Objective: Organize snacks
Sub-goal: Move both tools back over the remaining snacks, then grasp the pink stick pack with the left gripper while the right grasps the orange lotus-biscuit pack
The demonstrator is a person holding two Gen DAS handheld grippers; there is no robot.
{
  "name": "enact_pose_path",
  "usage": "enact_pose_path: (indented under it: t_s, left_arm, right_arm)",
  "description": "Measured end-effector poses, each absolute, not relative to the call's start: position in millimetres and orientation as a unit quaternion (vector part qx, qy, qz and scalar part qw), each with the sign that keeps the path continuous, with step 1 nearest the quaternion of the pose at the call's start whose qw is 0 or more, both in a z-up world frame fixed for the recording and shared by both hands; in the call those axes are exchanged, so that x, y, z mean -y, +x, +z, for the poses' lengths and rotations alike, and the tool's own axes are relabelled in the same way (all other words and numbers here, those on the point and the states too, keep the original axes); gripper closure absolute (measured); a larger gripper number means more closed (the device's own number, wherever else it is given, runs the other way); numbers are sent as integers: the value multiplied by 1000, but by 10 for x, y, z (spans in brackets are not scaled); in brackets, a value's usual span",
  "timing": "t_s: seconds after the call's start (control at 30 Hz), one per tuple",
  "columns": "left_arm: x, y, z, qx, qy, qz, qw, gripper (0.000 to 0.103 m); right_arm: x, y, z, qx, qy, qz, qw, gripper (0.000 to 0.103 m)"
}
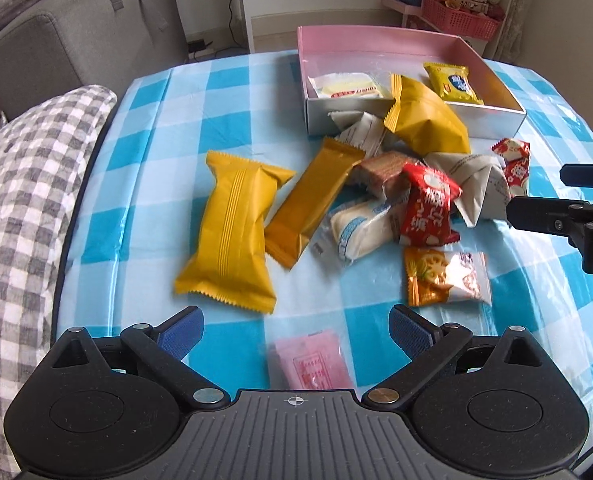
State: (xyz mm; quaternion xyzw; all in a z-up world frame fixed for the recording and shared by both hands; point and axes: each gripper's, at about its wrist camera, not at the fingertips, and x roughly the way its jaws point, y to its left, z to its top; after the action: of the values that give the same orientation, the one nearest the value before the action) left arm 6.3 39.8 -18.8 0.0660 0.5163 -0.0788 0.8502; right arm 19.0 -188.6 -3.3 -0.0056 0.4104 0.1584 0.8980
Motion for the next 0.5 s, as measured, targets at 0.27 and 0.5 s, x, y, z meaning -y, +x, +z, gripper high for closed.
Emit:
enact_pose_path:
  t_s: [0.27,0.5]
  left_arm:
    - [-478,-58,-349,-562,35,-110,819,7]
    - [-499,-143,-427,-584,38,-125,801,21]
  right_arm:
    - [1546,61,-267,-432,-79,248,864,0]
    - [1413,76,-419,-429,-116,271,854,1]
